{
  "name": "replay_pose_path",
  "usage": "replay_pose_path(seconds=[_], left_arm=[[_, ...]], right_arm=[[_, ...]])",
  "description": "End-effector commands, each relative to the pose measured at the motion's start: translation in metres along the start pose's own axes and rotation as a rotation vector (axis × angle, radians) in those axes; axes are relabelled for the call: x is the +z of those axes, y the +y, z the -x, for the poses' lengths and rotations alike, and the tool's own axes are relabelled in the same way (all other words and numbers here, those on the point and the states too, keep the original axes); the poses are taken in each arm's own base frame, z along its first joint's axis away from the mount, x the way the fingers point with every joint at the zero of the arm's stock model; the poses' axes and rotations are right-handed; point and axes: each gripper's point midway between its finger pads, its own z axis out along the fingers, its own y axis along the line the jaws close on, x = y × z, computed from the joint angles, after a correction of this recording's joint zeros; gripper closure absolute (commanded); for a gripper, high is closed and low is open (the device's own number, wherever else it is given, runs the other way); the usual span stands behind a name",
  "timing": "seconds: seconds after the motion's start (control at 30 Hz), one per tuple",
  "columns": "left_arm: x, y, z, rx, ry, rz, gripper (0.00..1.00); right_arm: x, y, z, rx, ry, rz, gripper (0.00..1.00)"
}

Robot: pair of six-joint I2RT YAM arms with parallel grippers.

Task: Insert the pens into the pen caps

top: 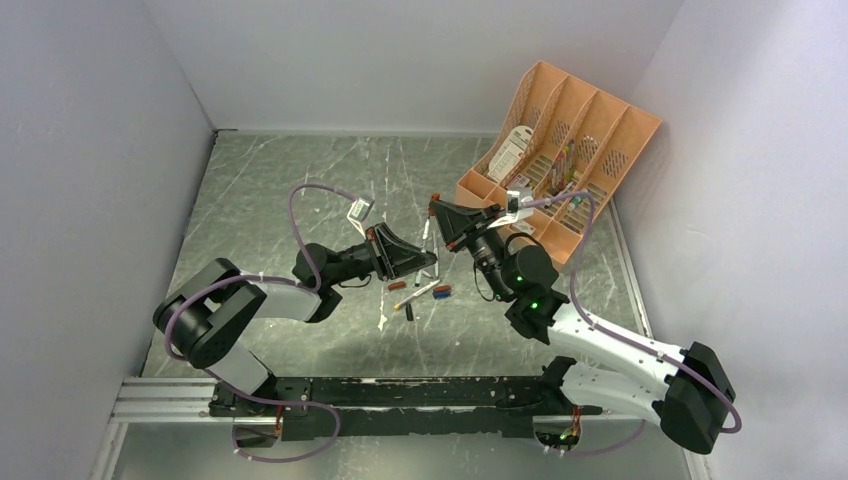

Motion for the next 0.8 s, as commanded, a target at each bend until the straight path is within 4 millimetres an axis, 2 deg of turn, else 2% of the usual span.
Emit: replay_pose_path(seconds=[0.0, 0.53, 0.77], left_arm=[[0.004, -0.023, 0.013, 0.09, -0.049, -0.092, 0.93], [0.005, -0.017, 0.011, 0.094, -0.034, -0.075, 0.93], [0.013, 0.0, 0.016, 0.242, 0.025, 0.026, 0.93]], right_arm=[[-0.004, -0.002, -0.002, 0.003, 0.009, 0.001, 1.0], [-0.006, -0.001, -0.014, 0.011, 0.057, 0.011, 1.0], [-0.014, -0.001, -0.031, -0.001, 0.137, 0.03, 1.0]])
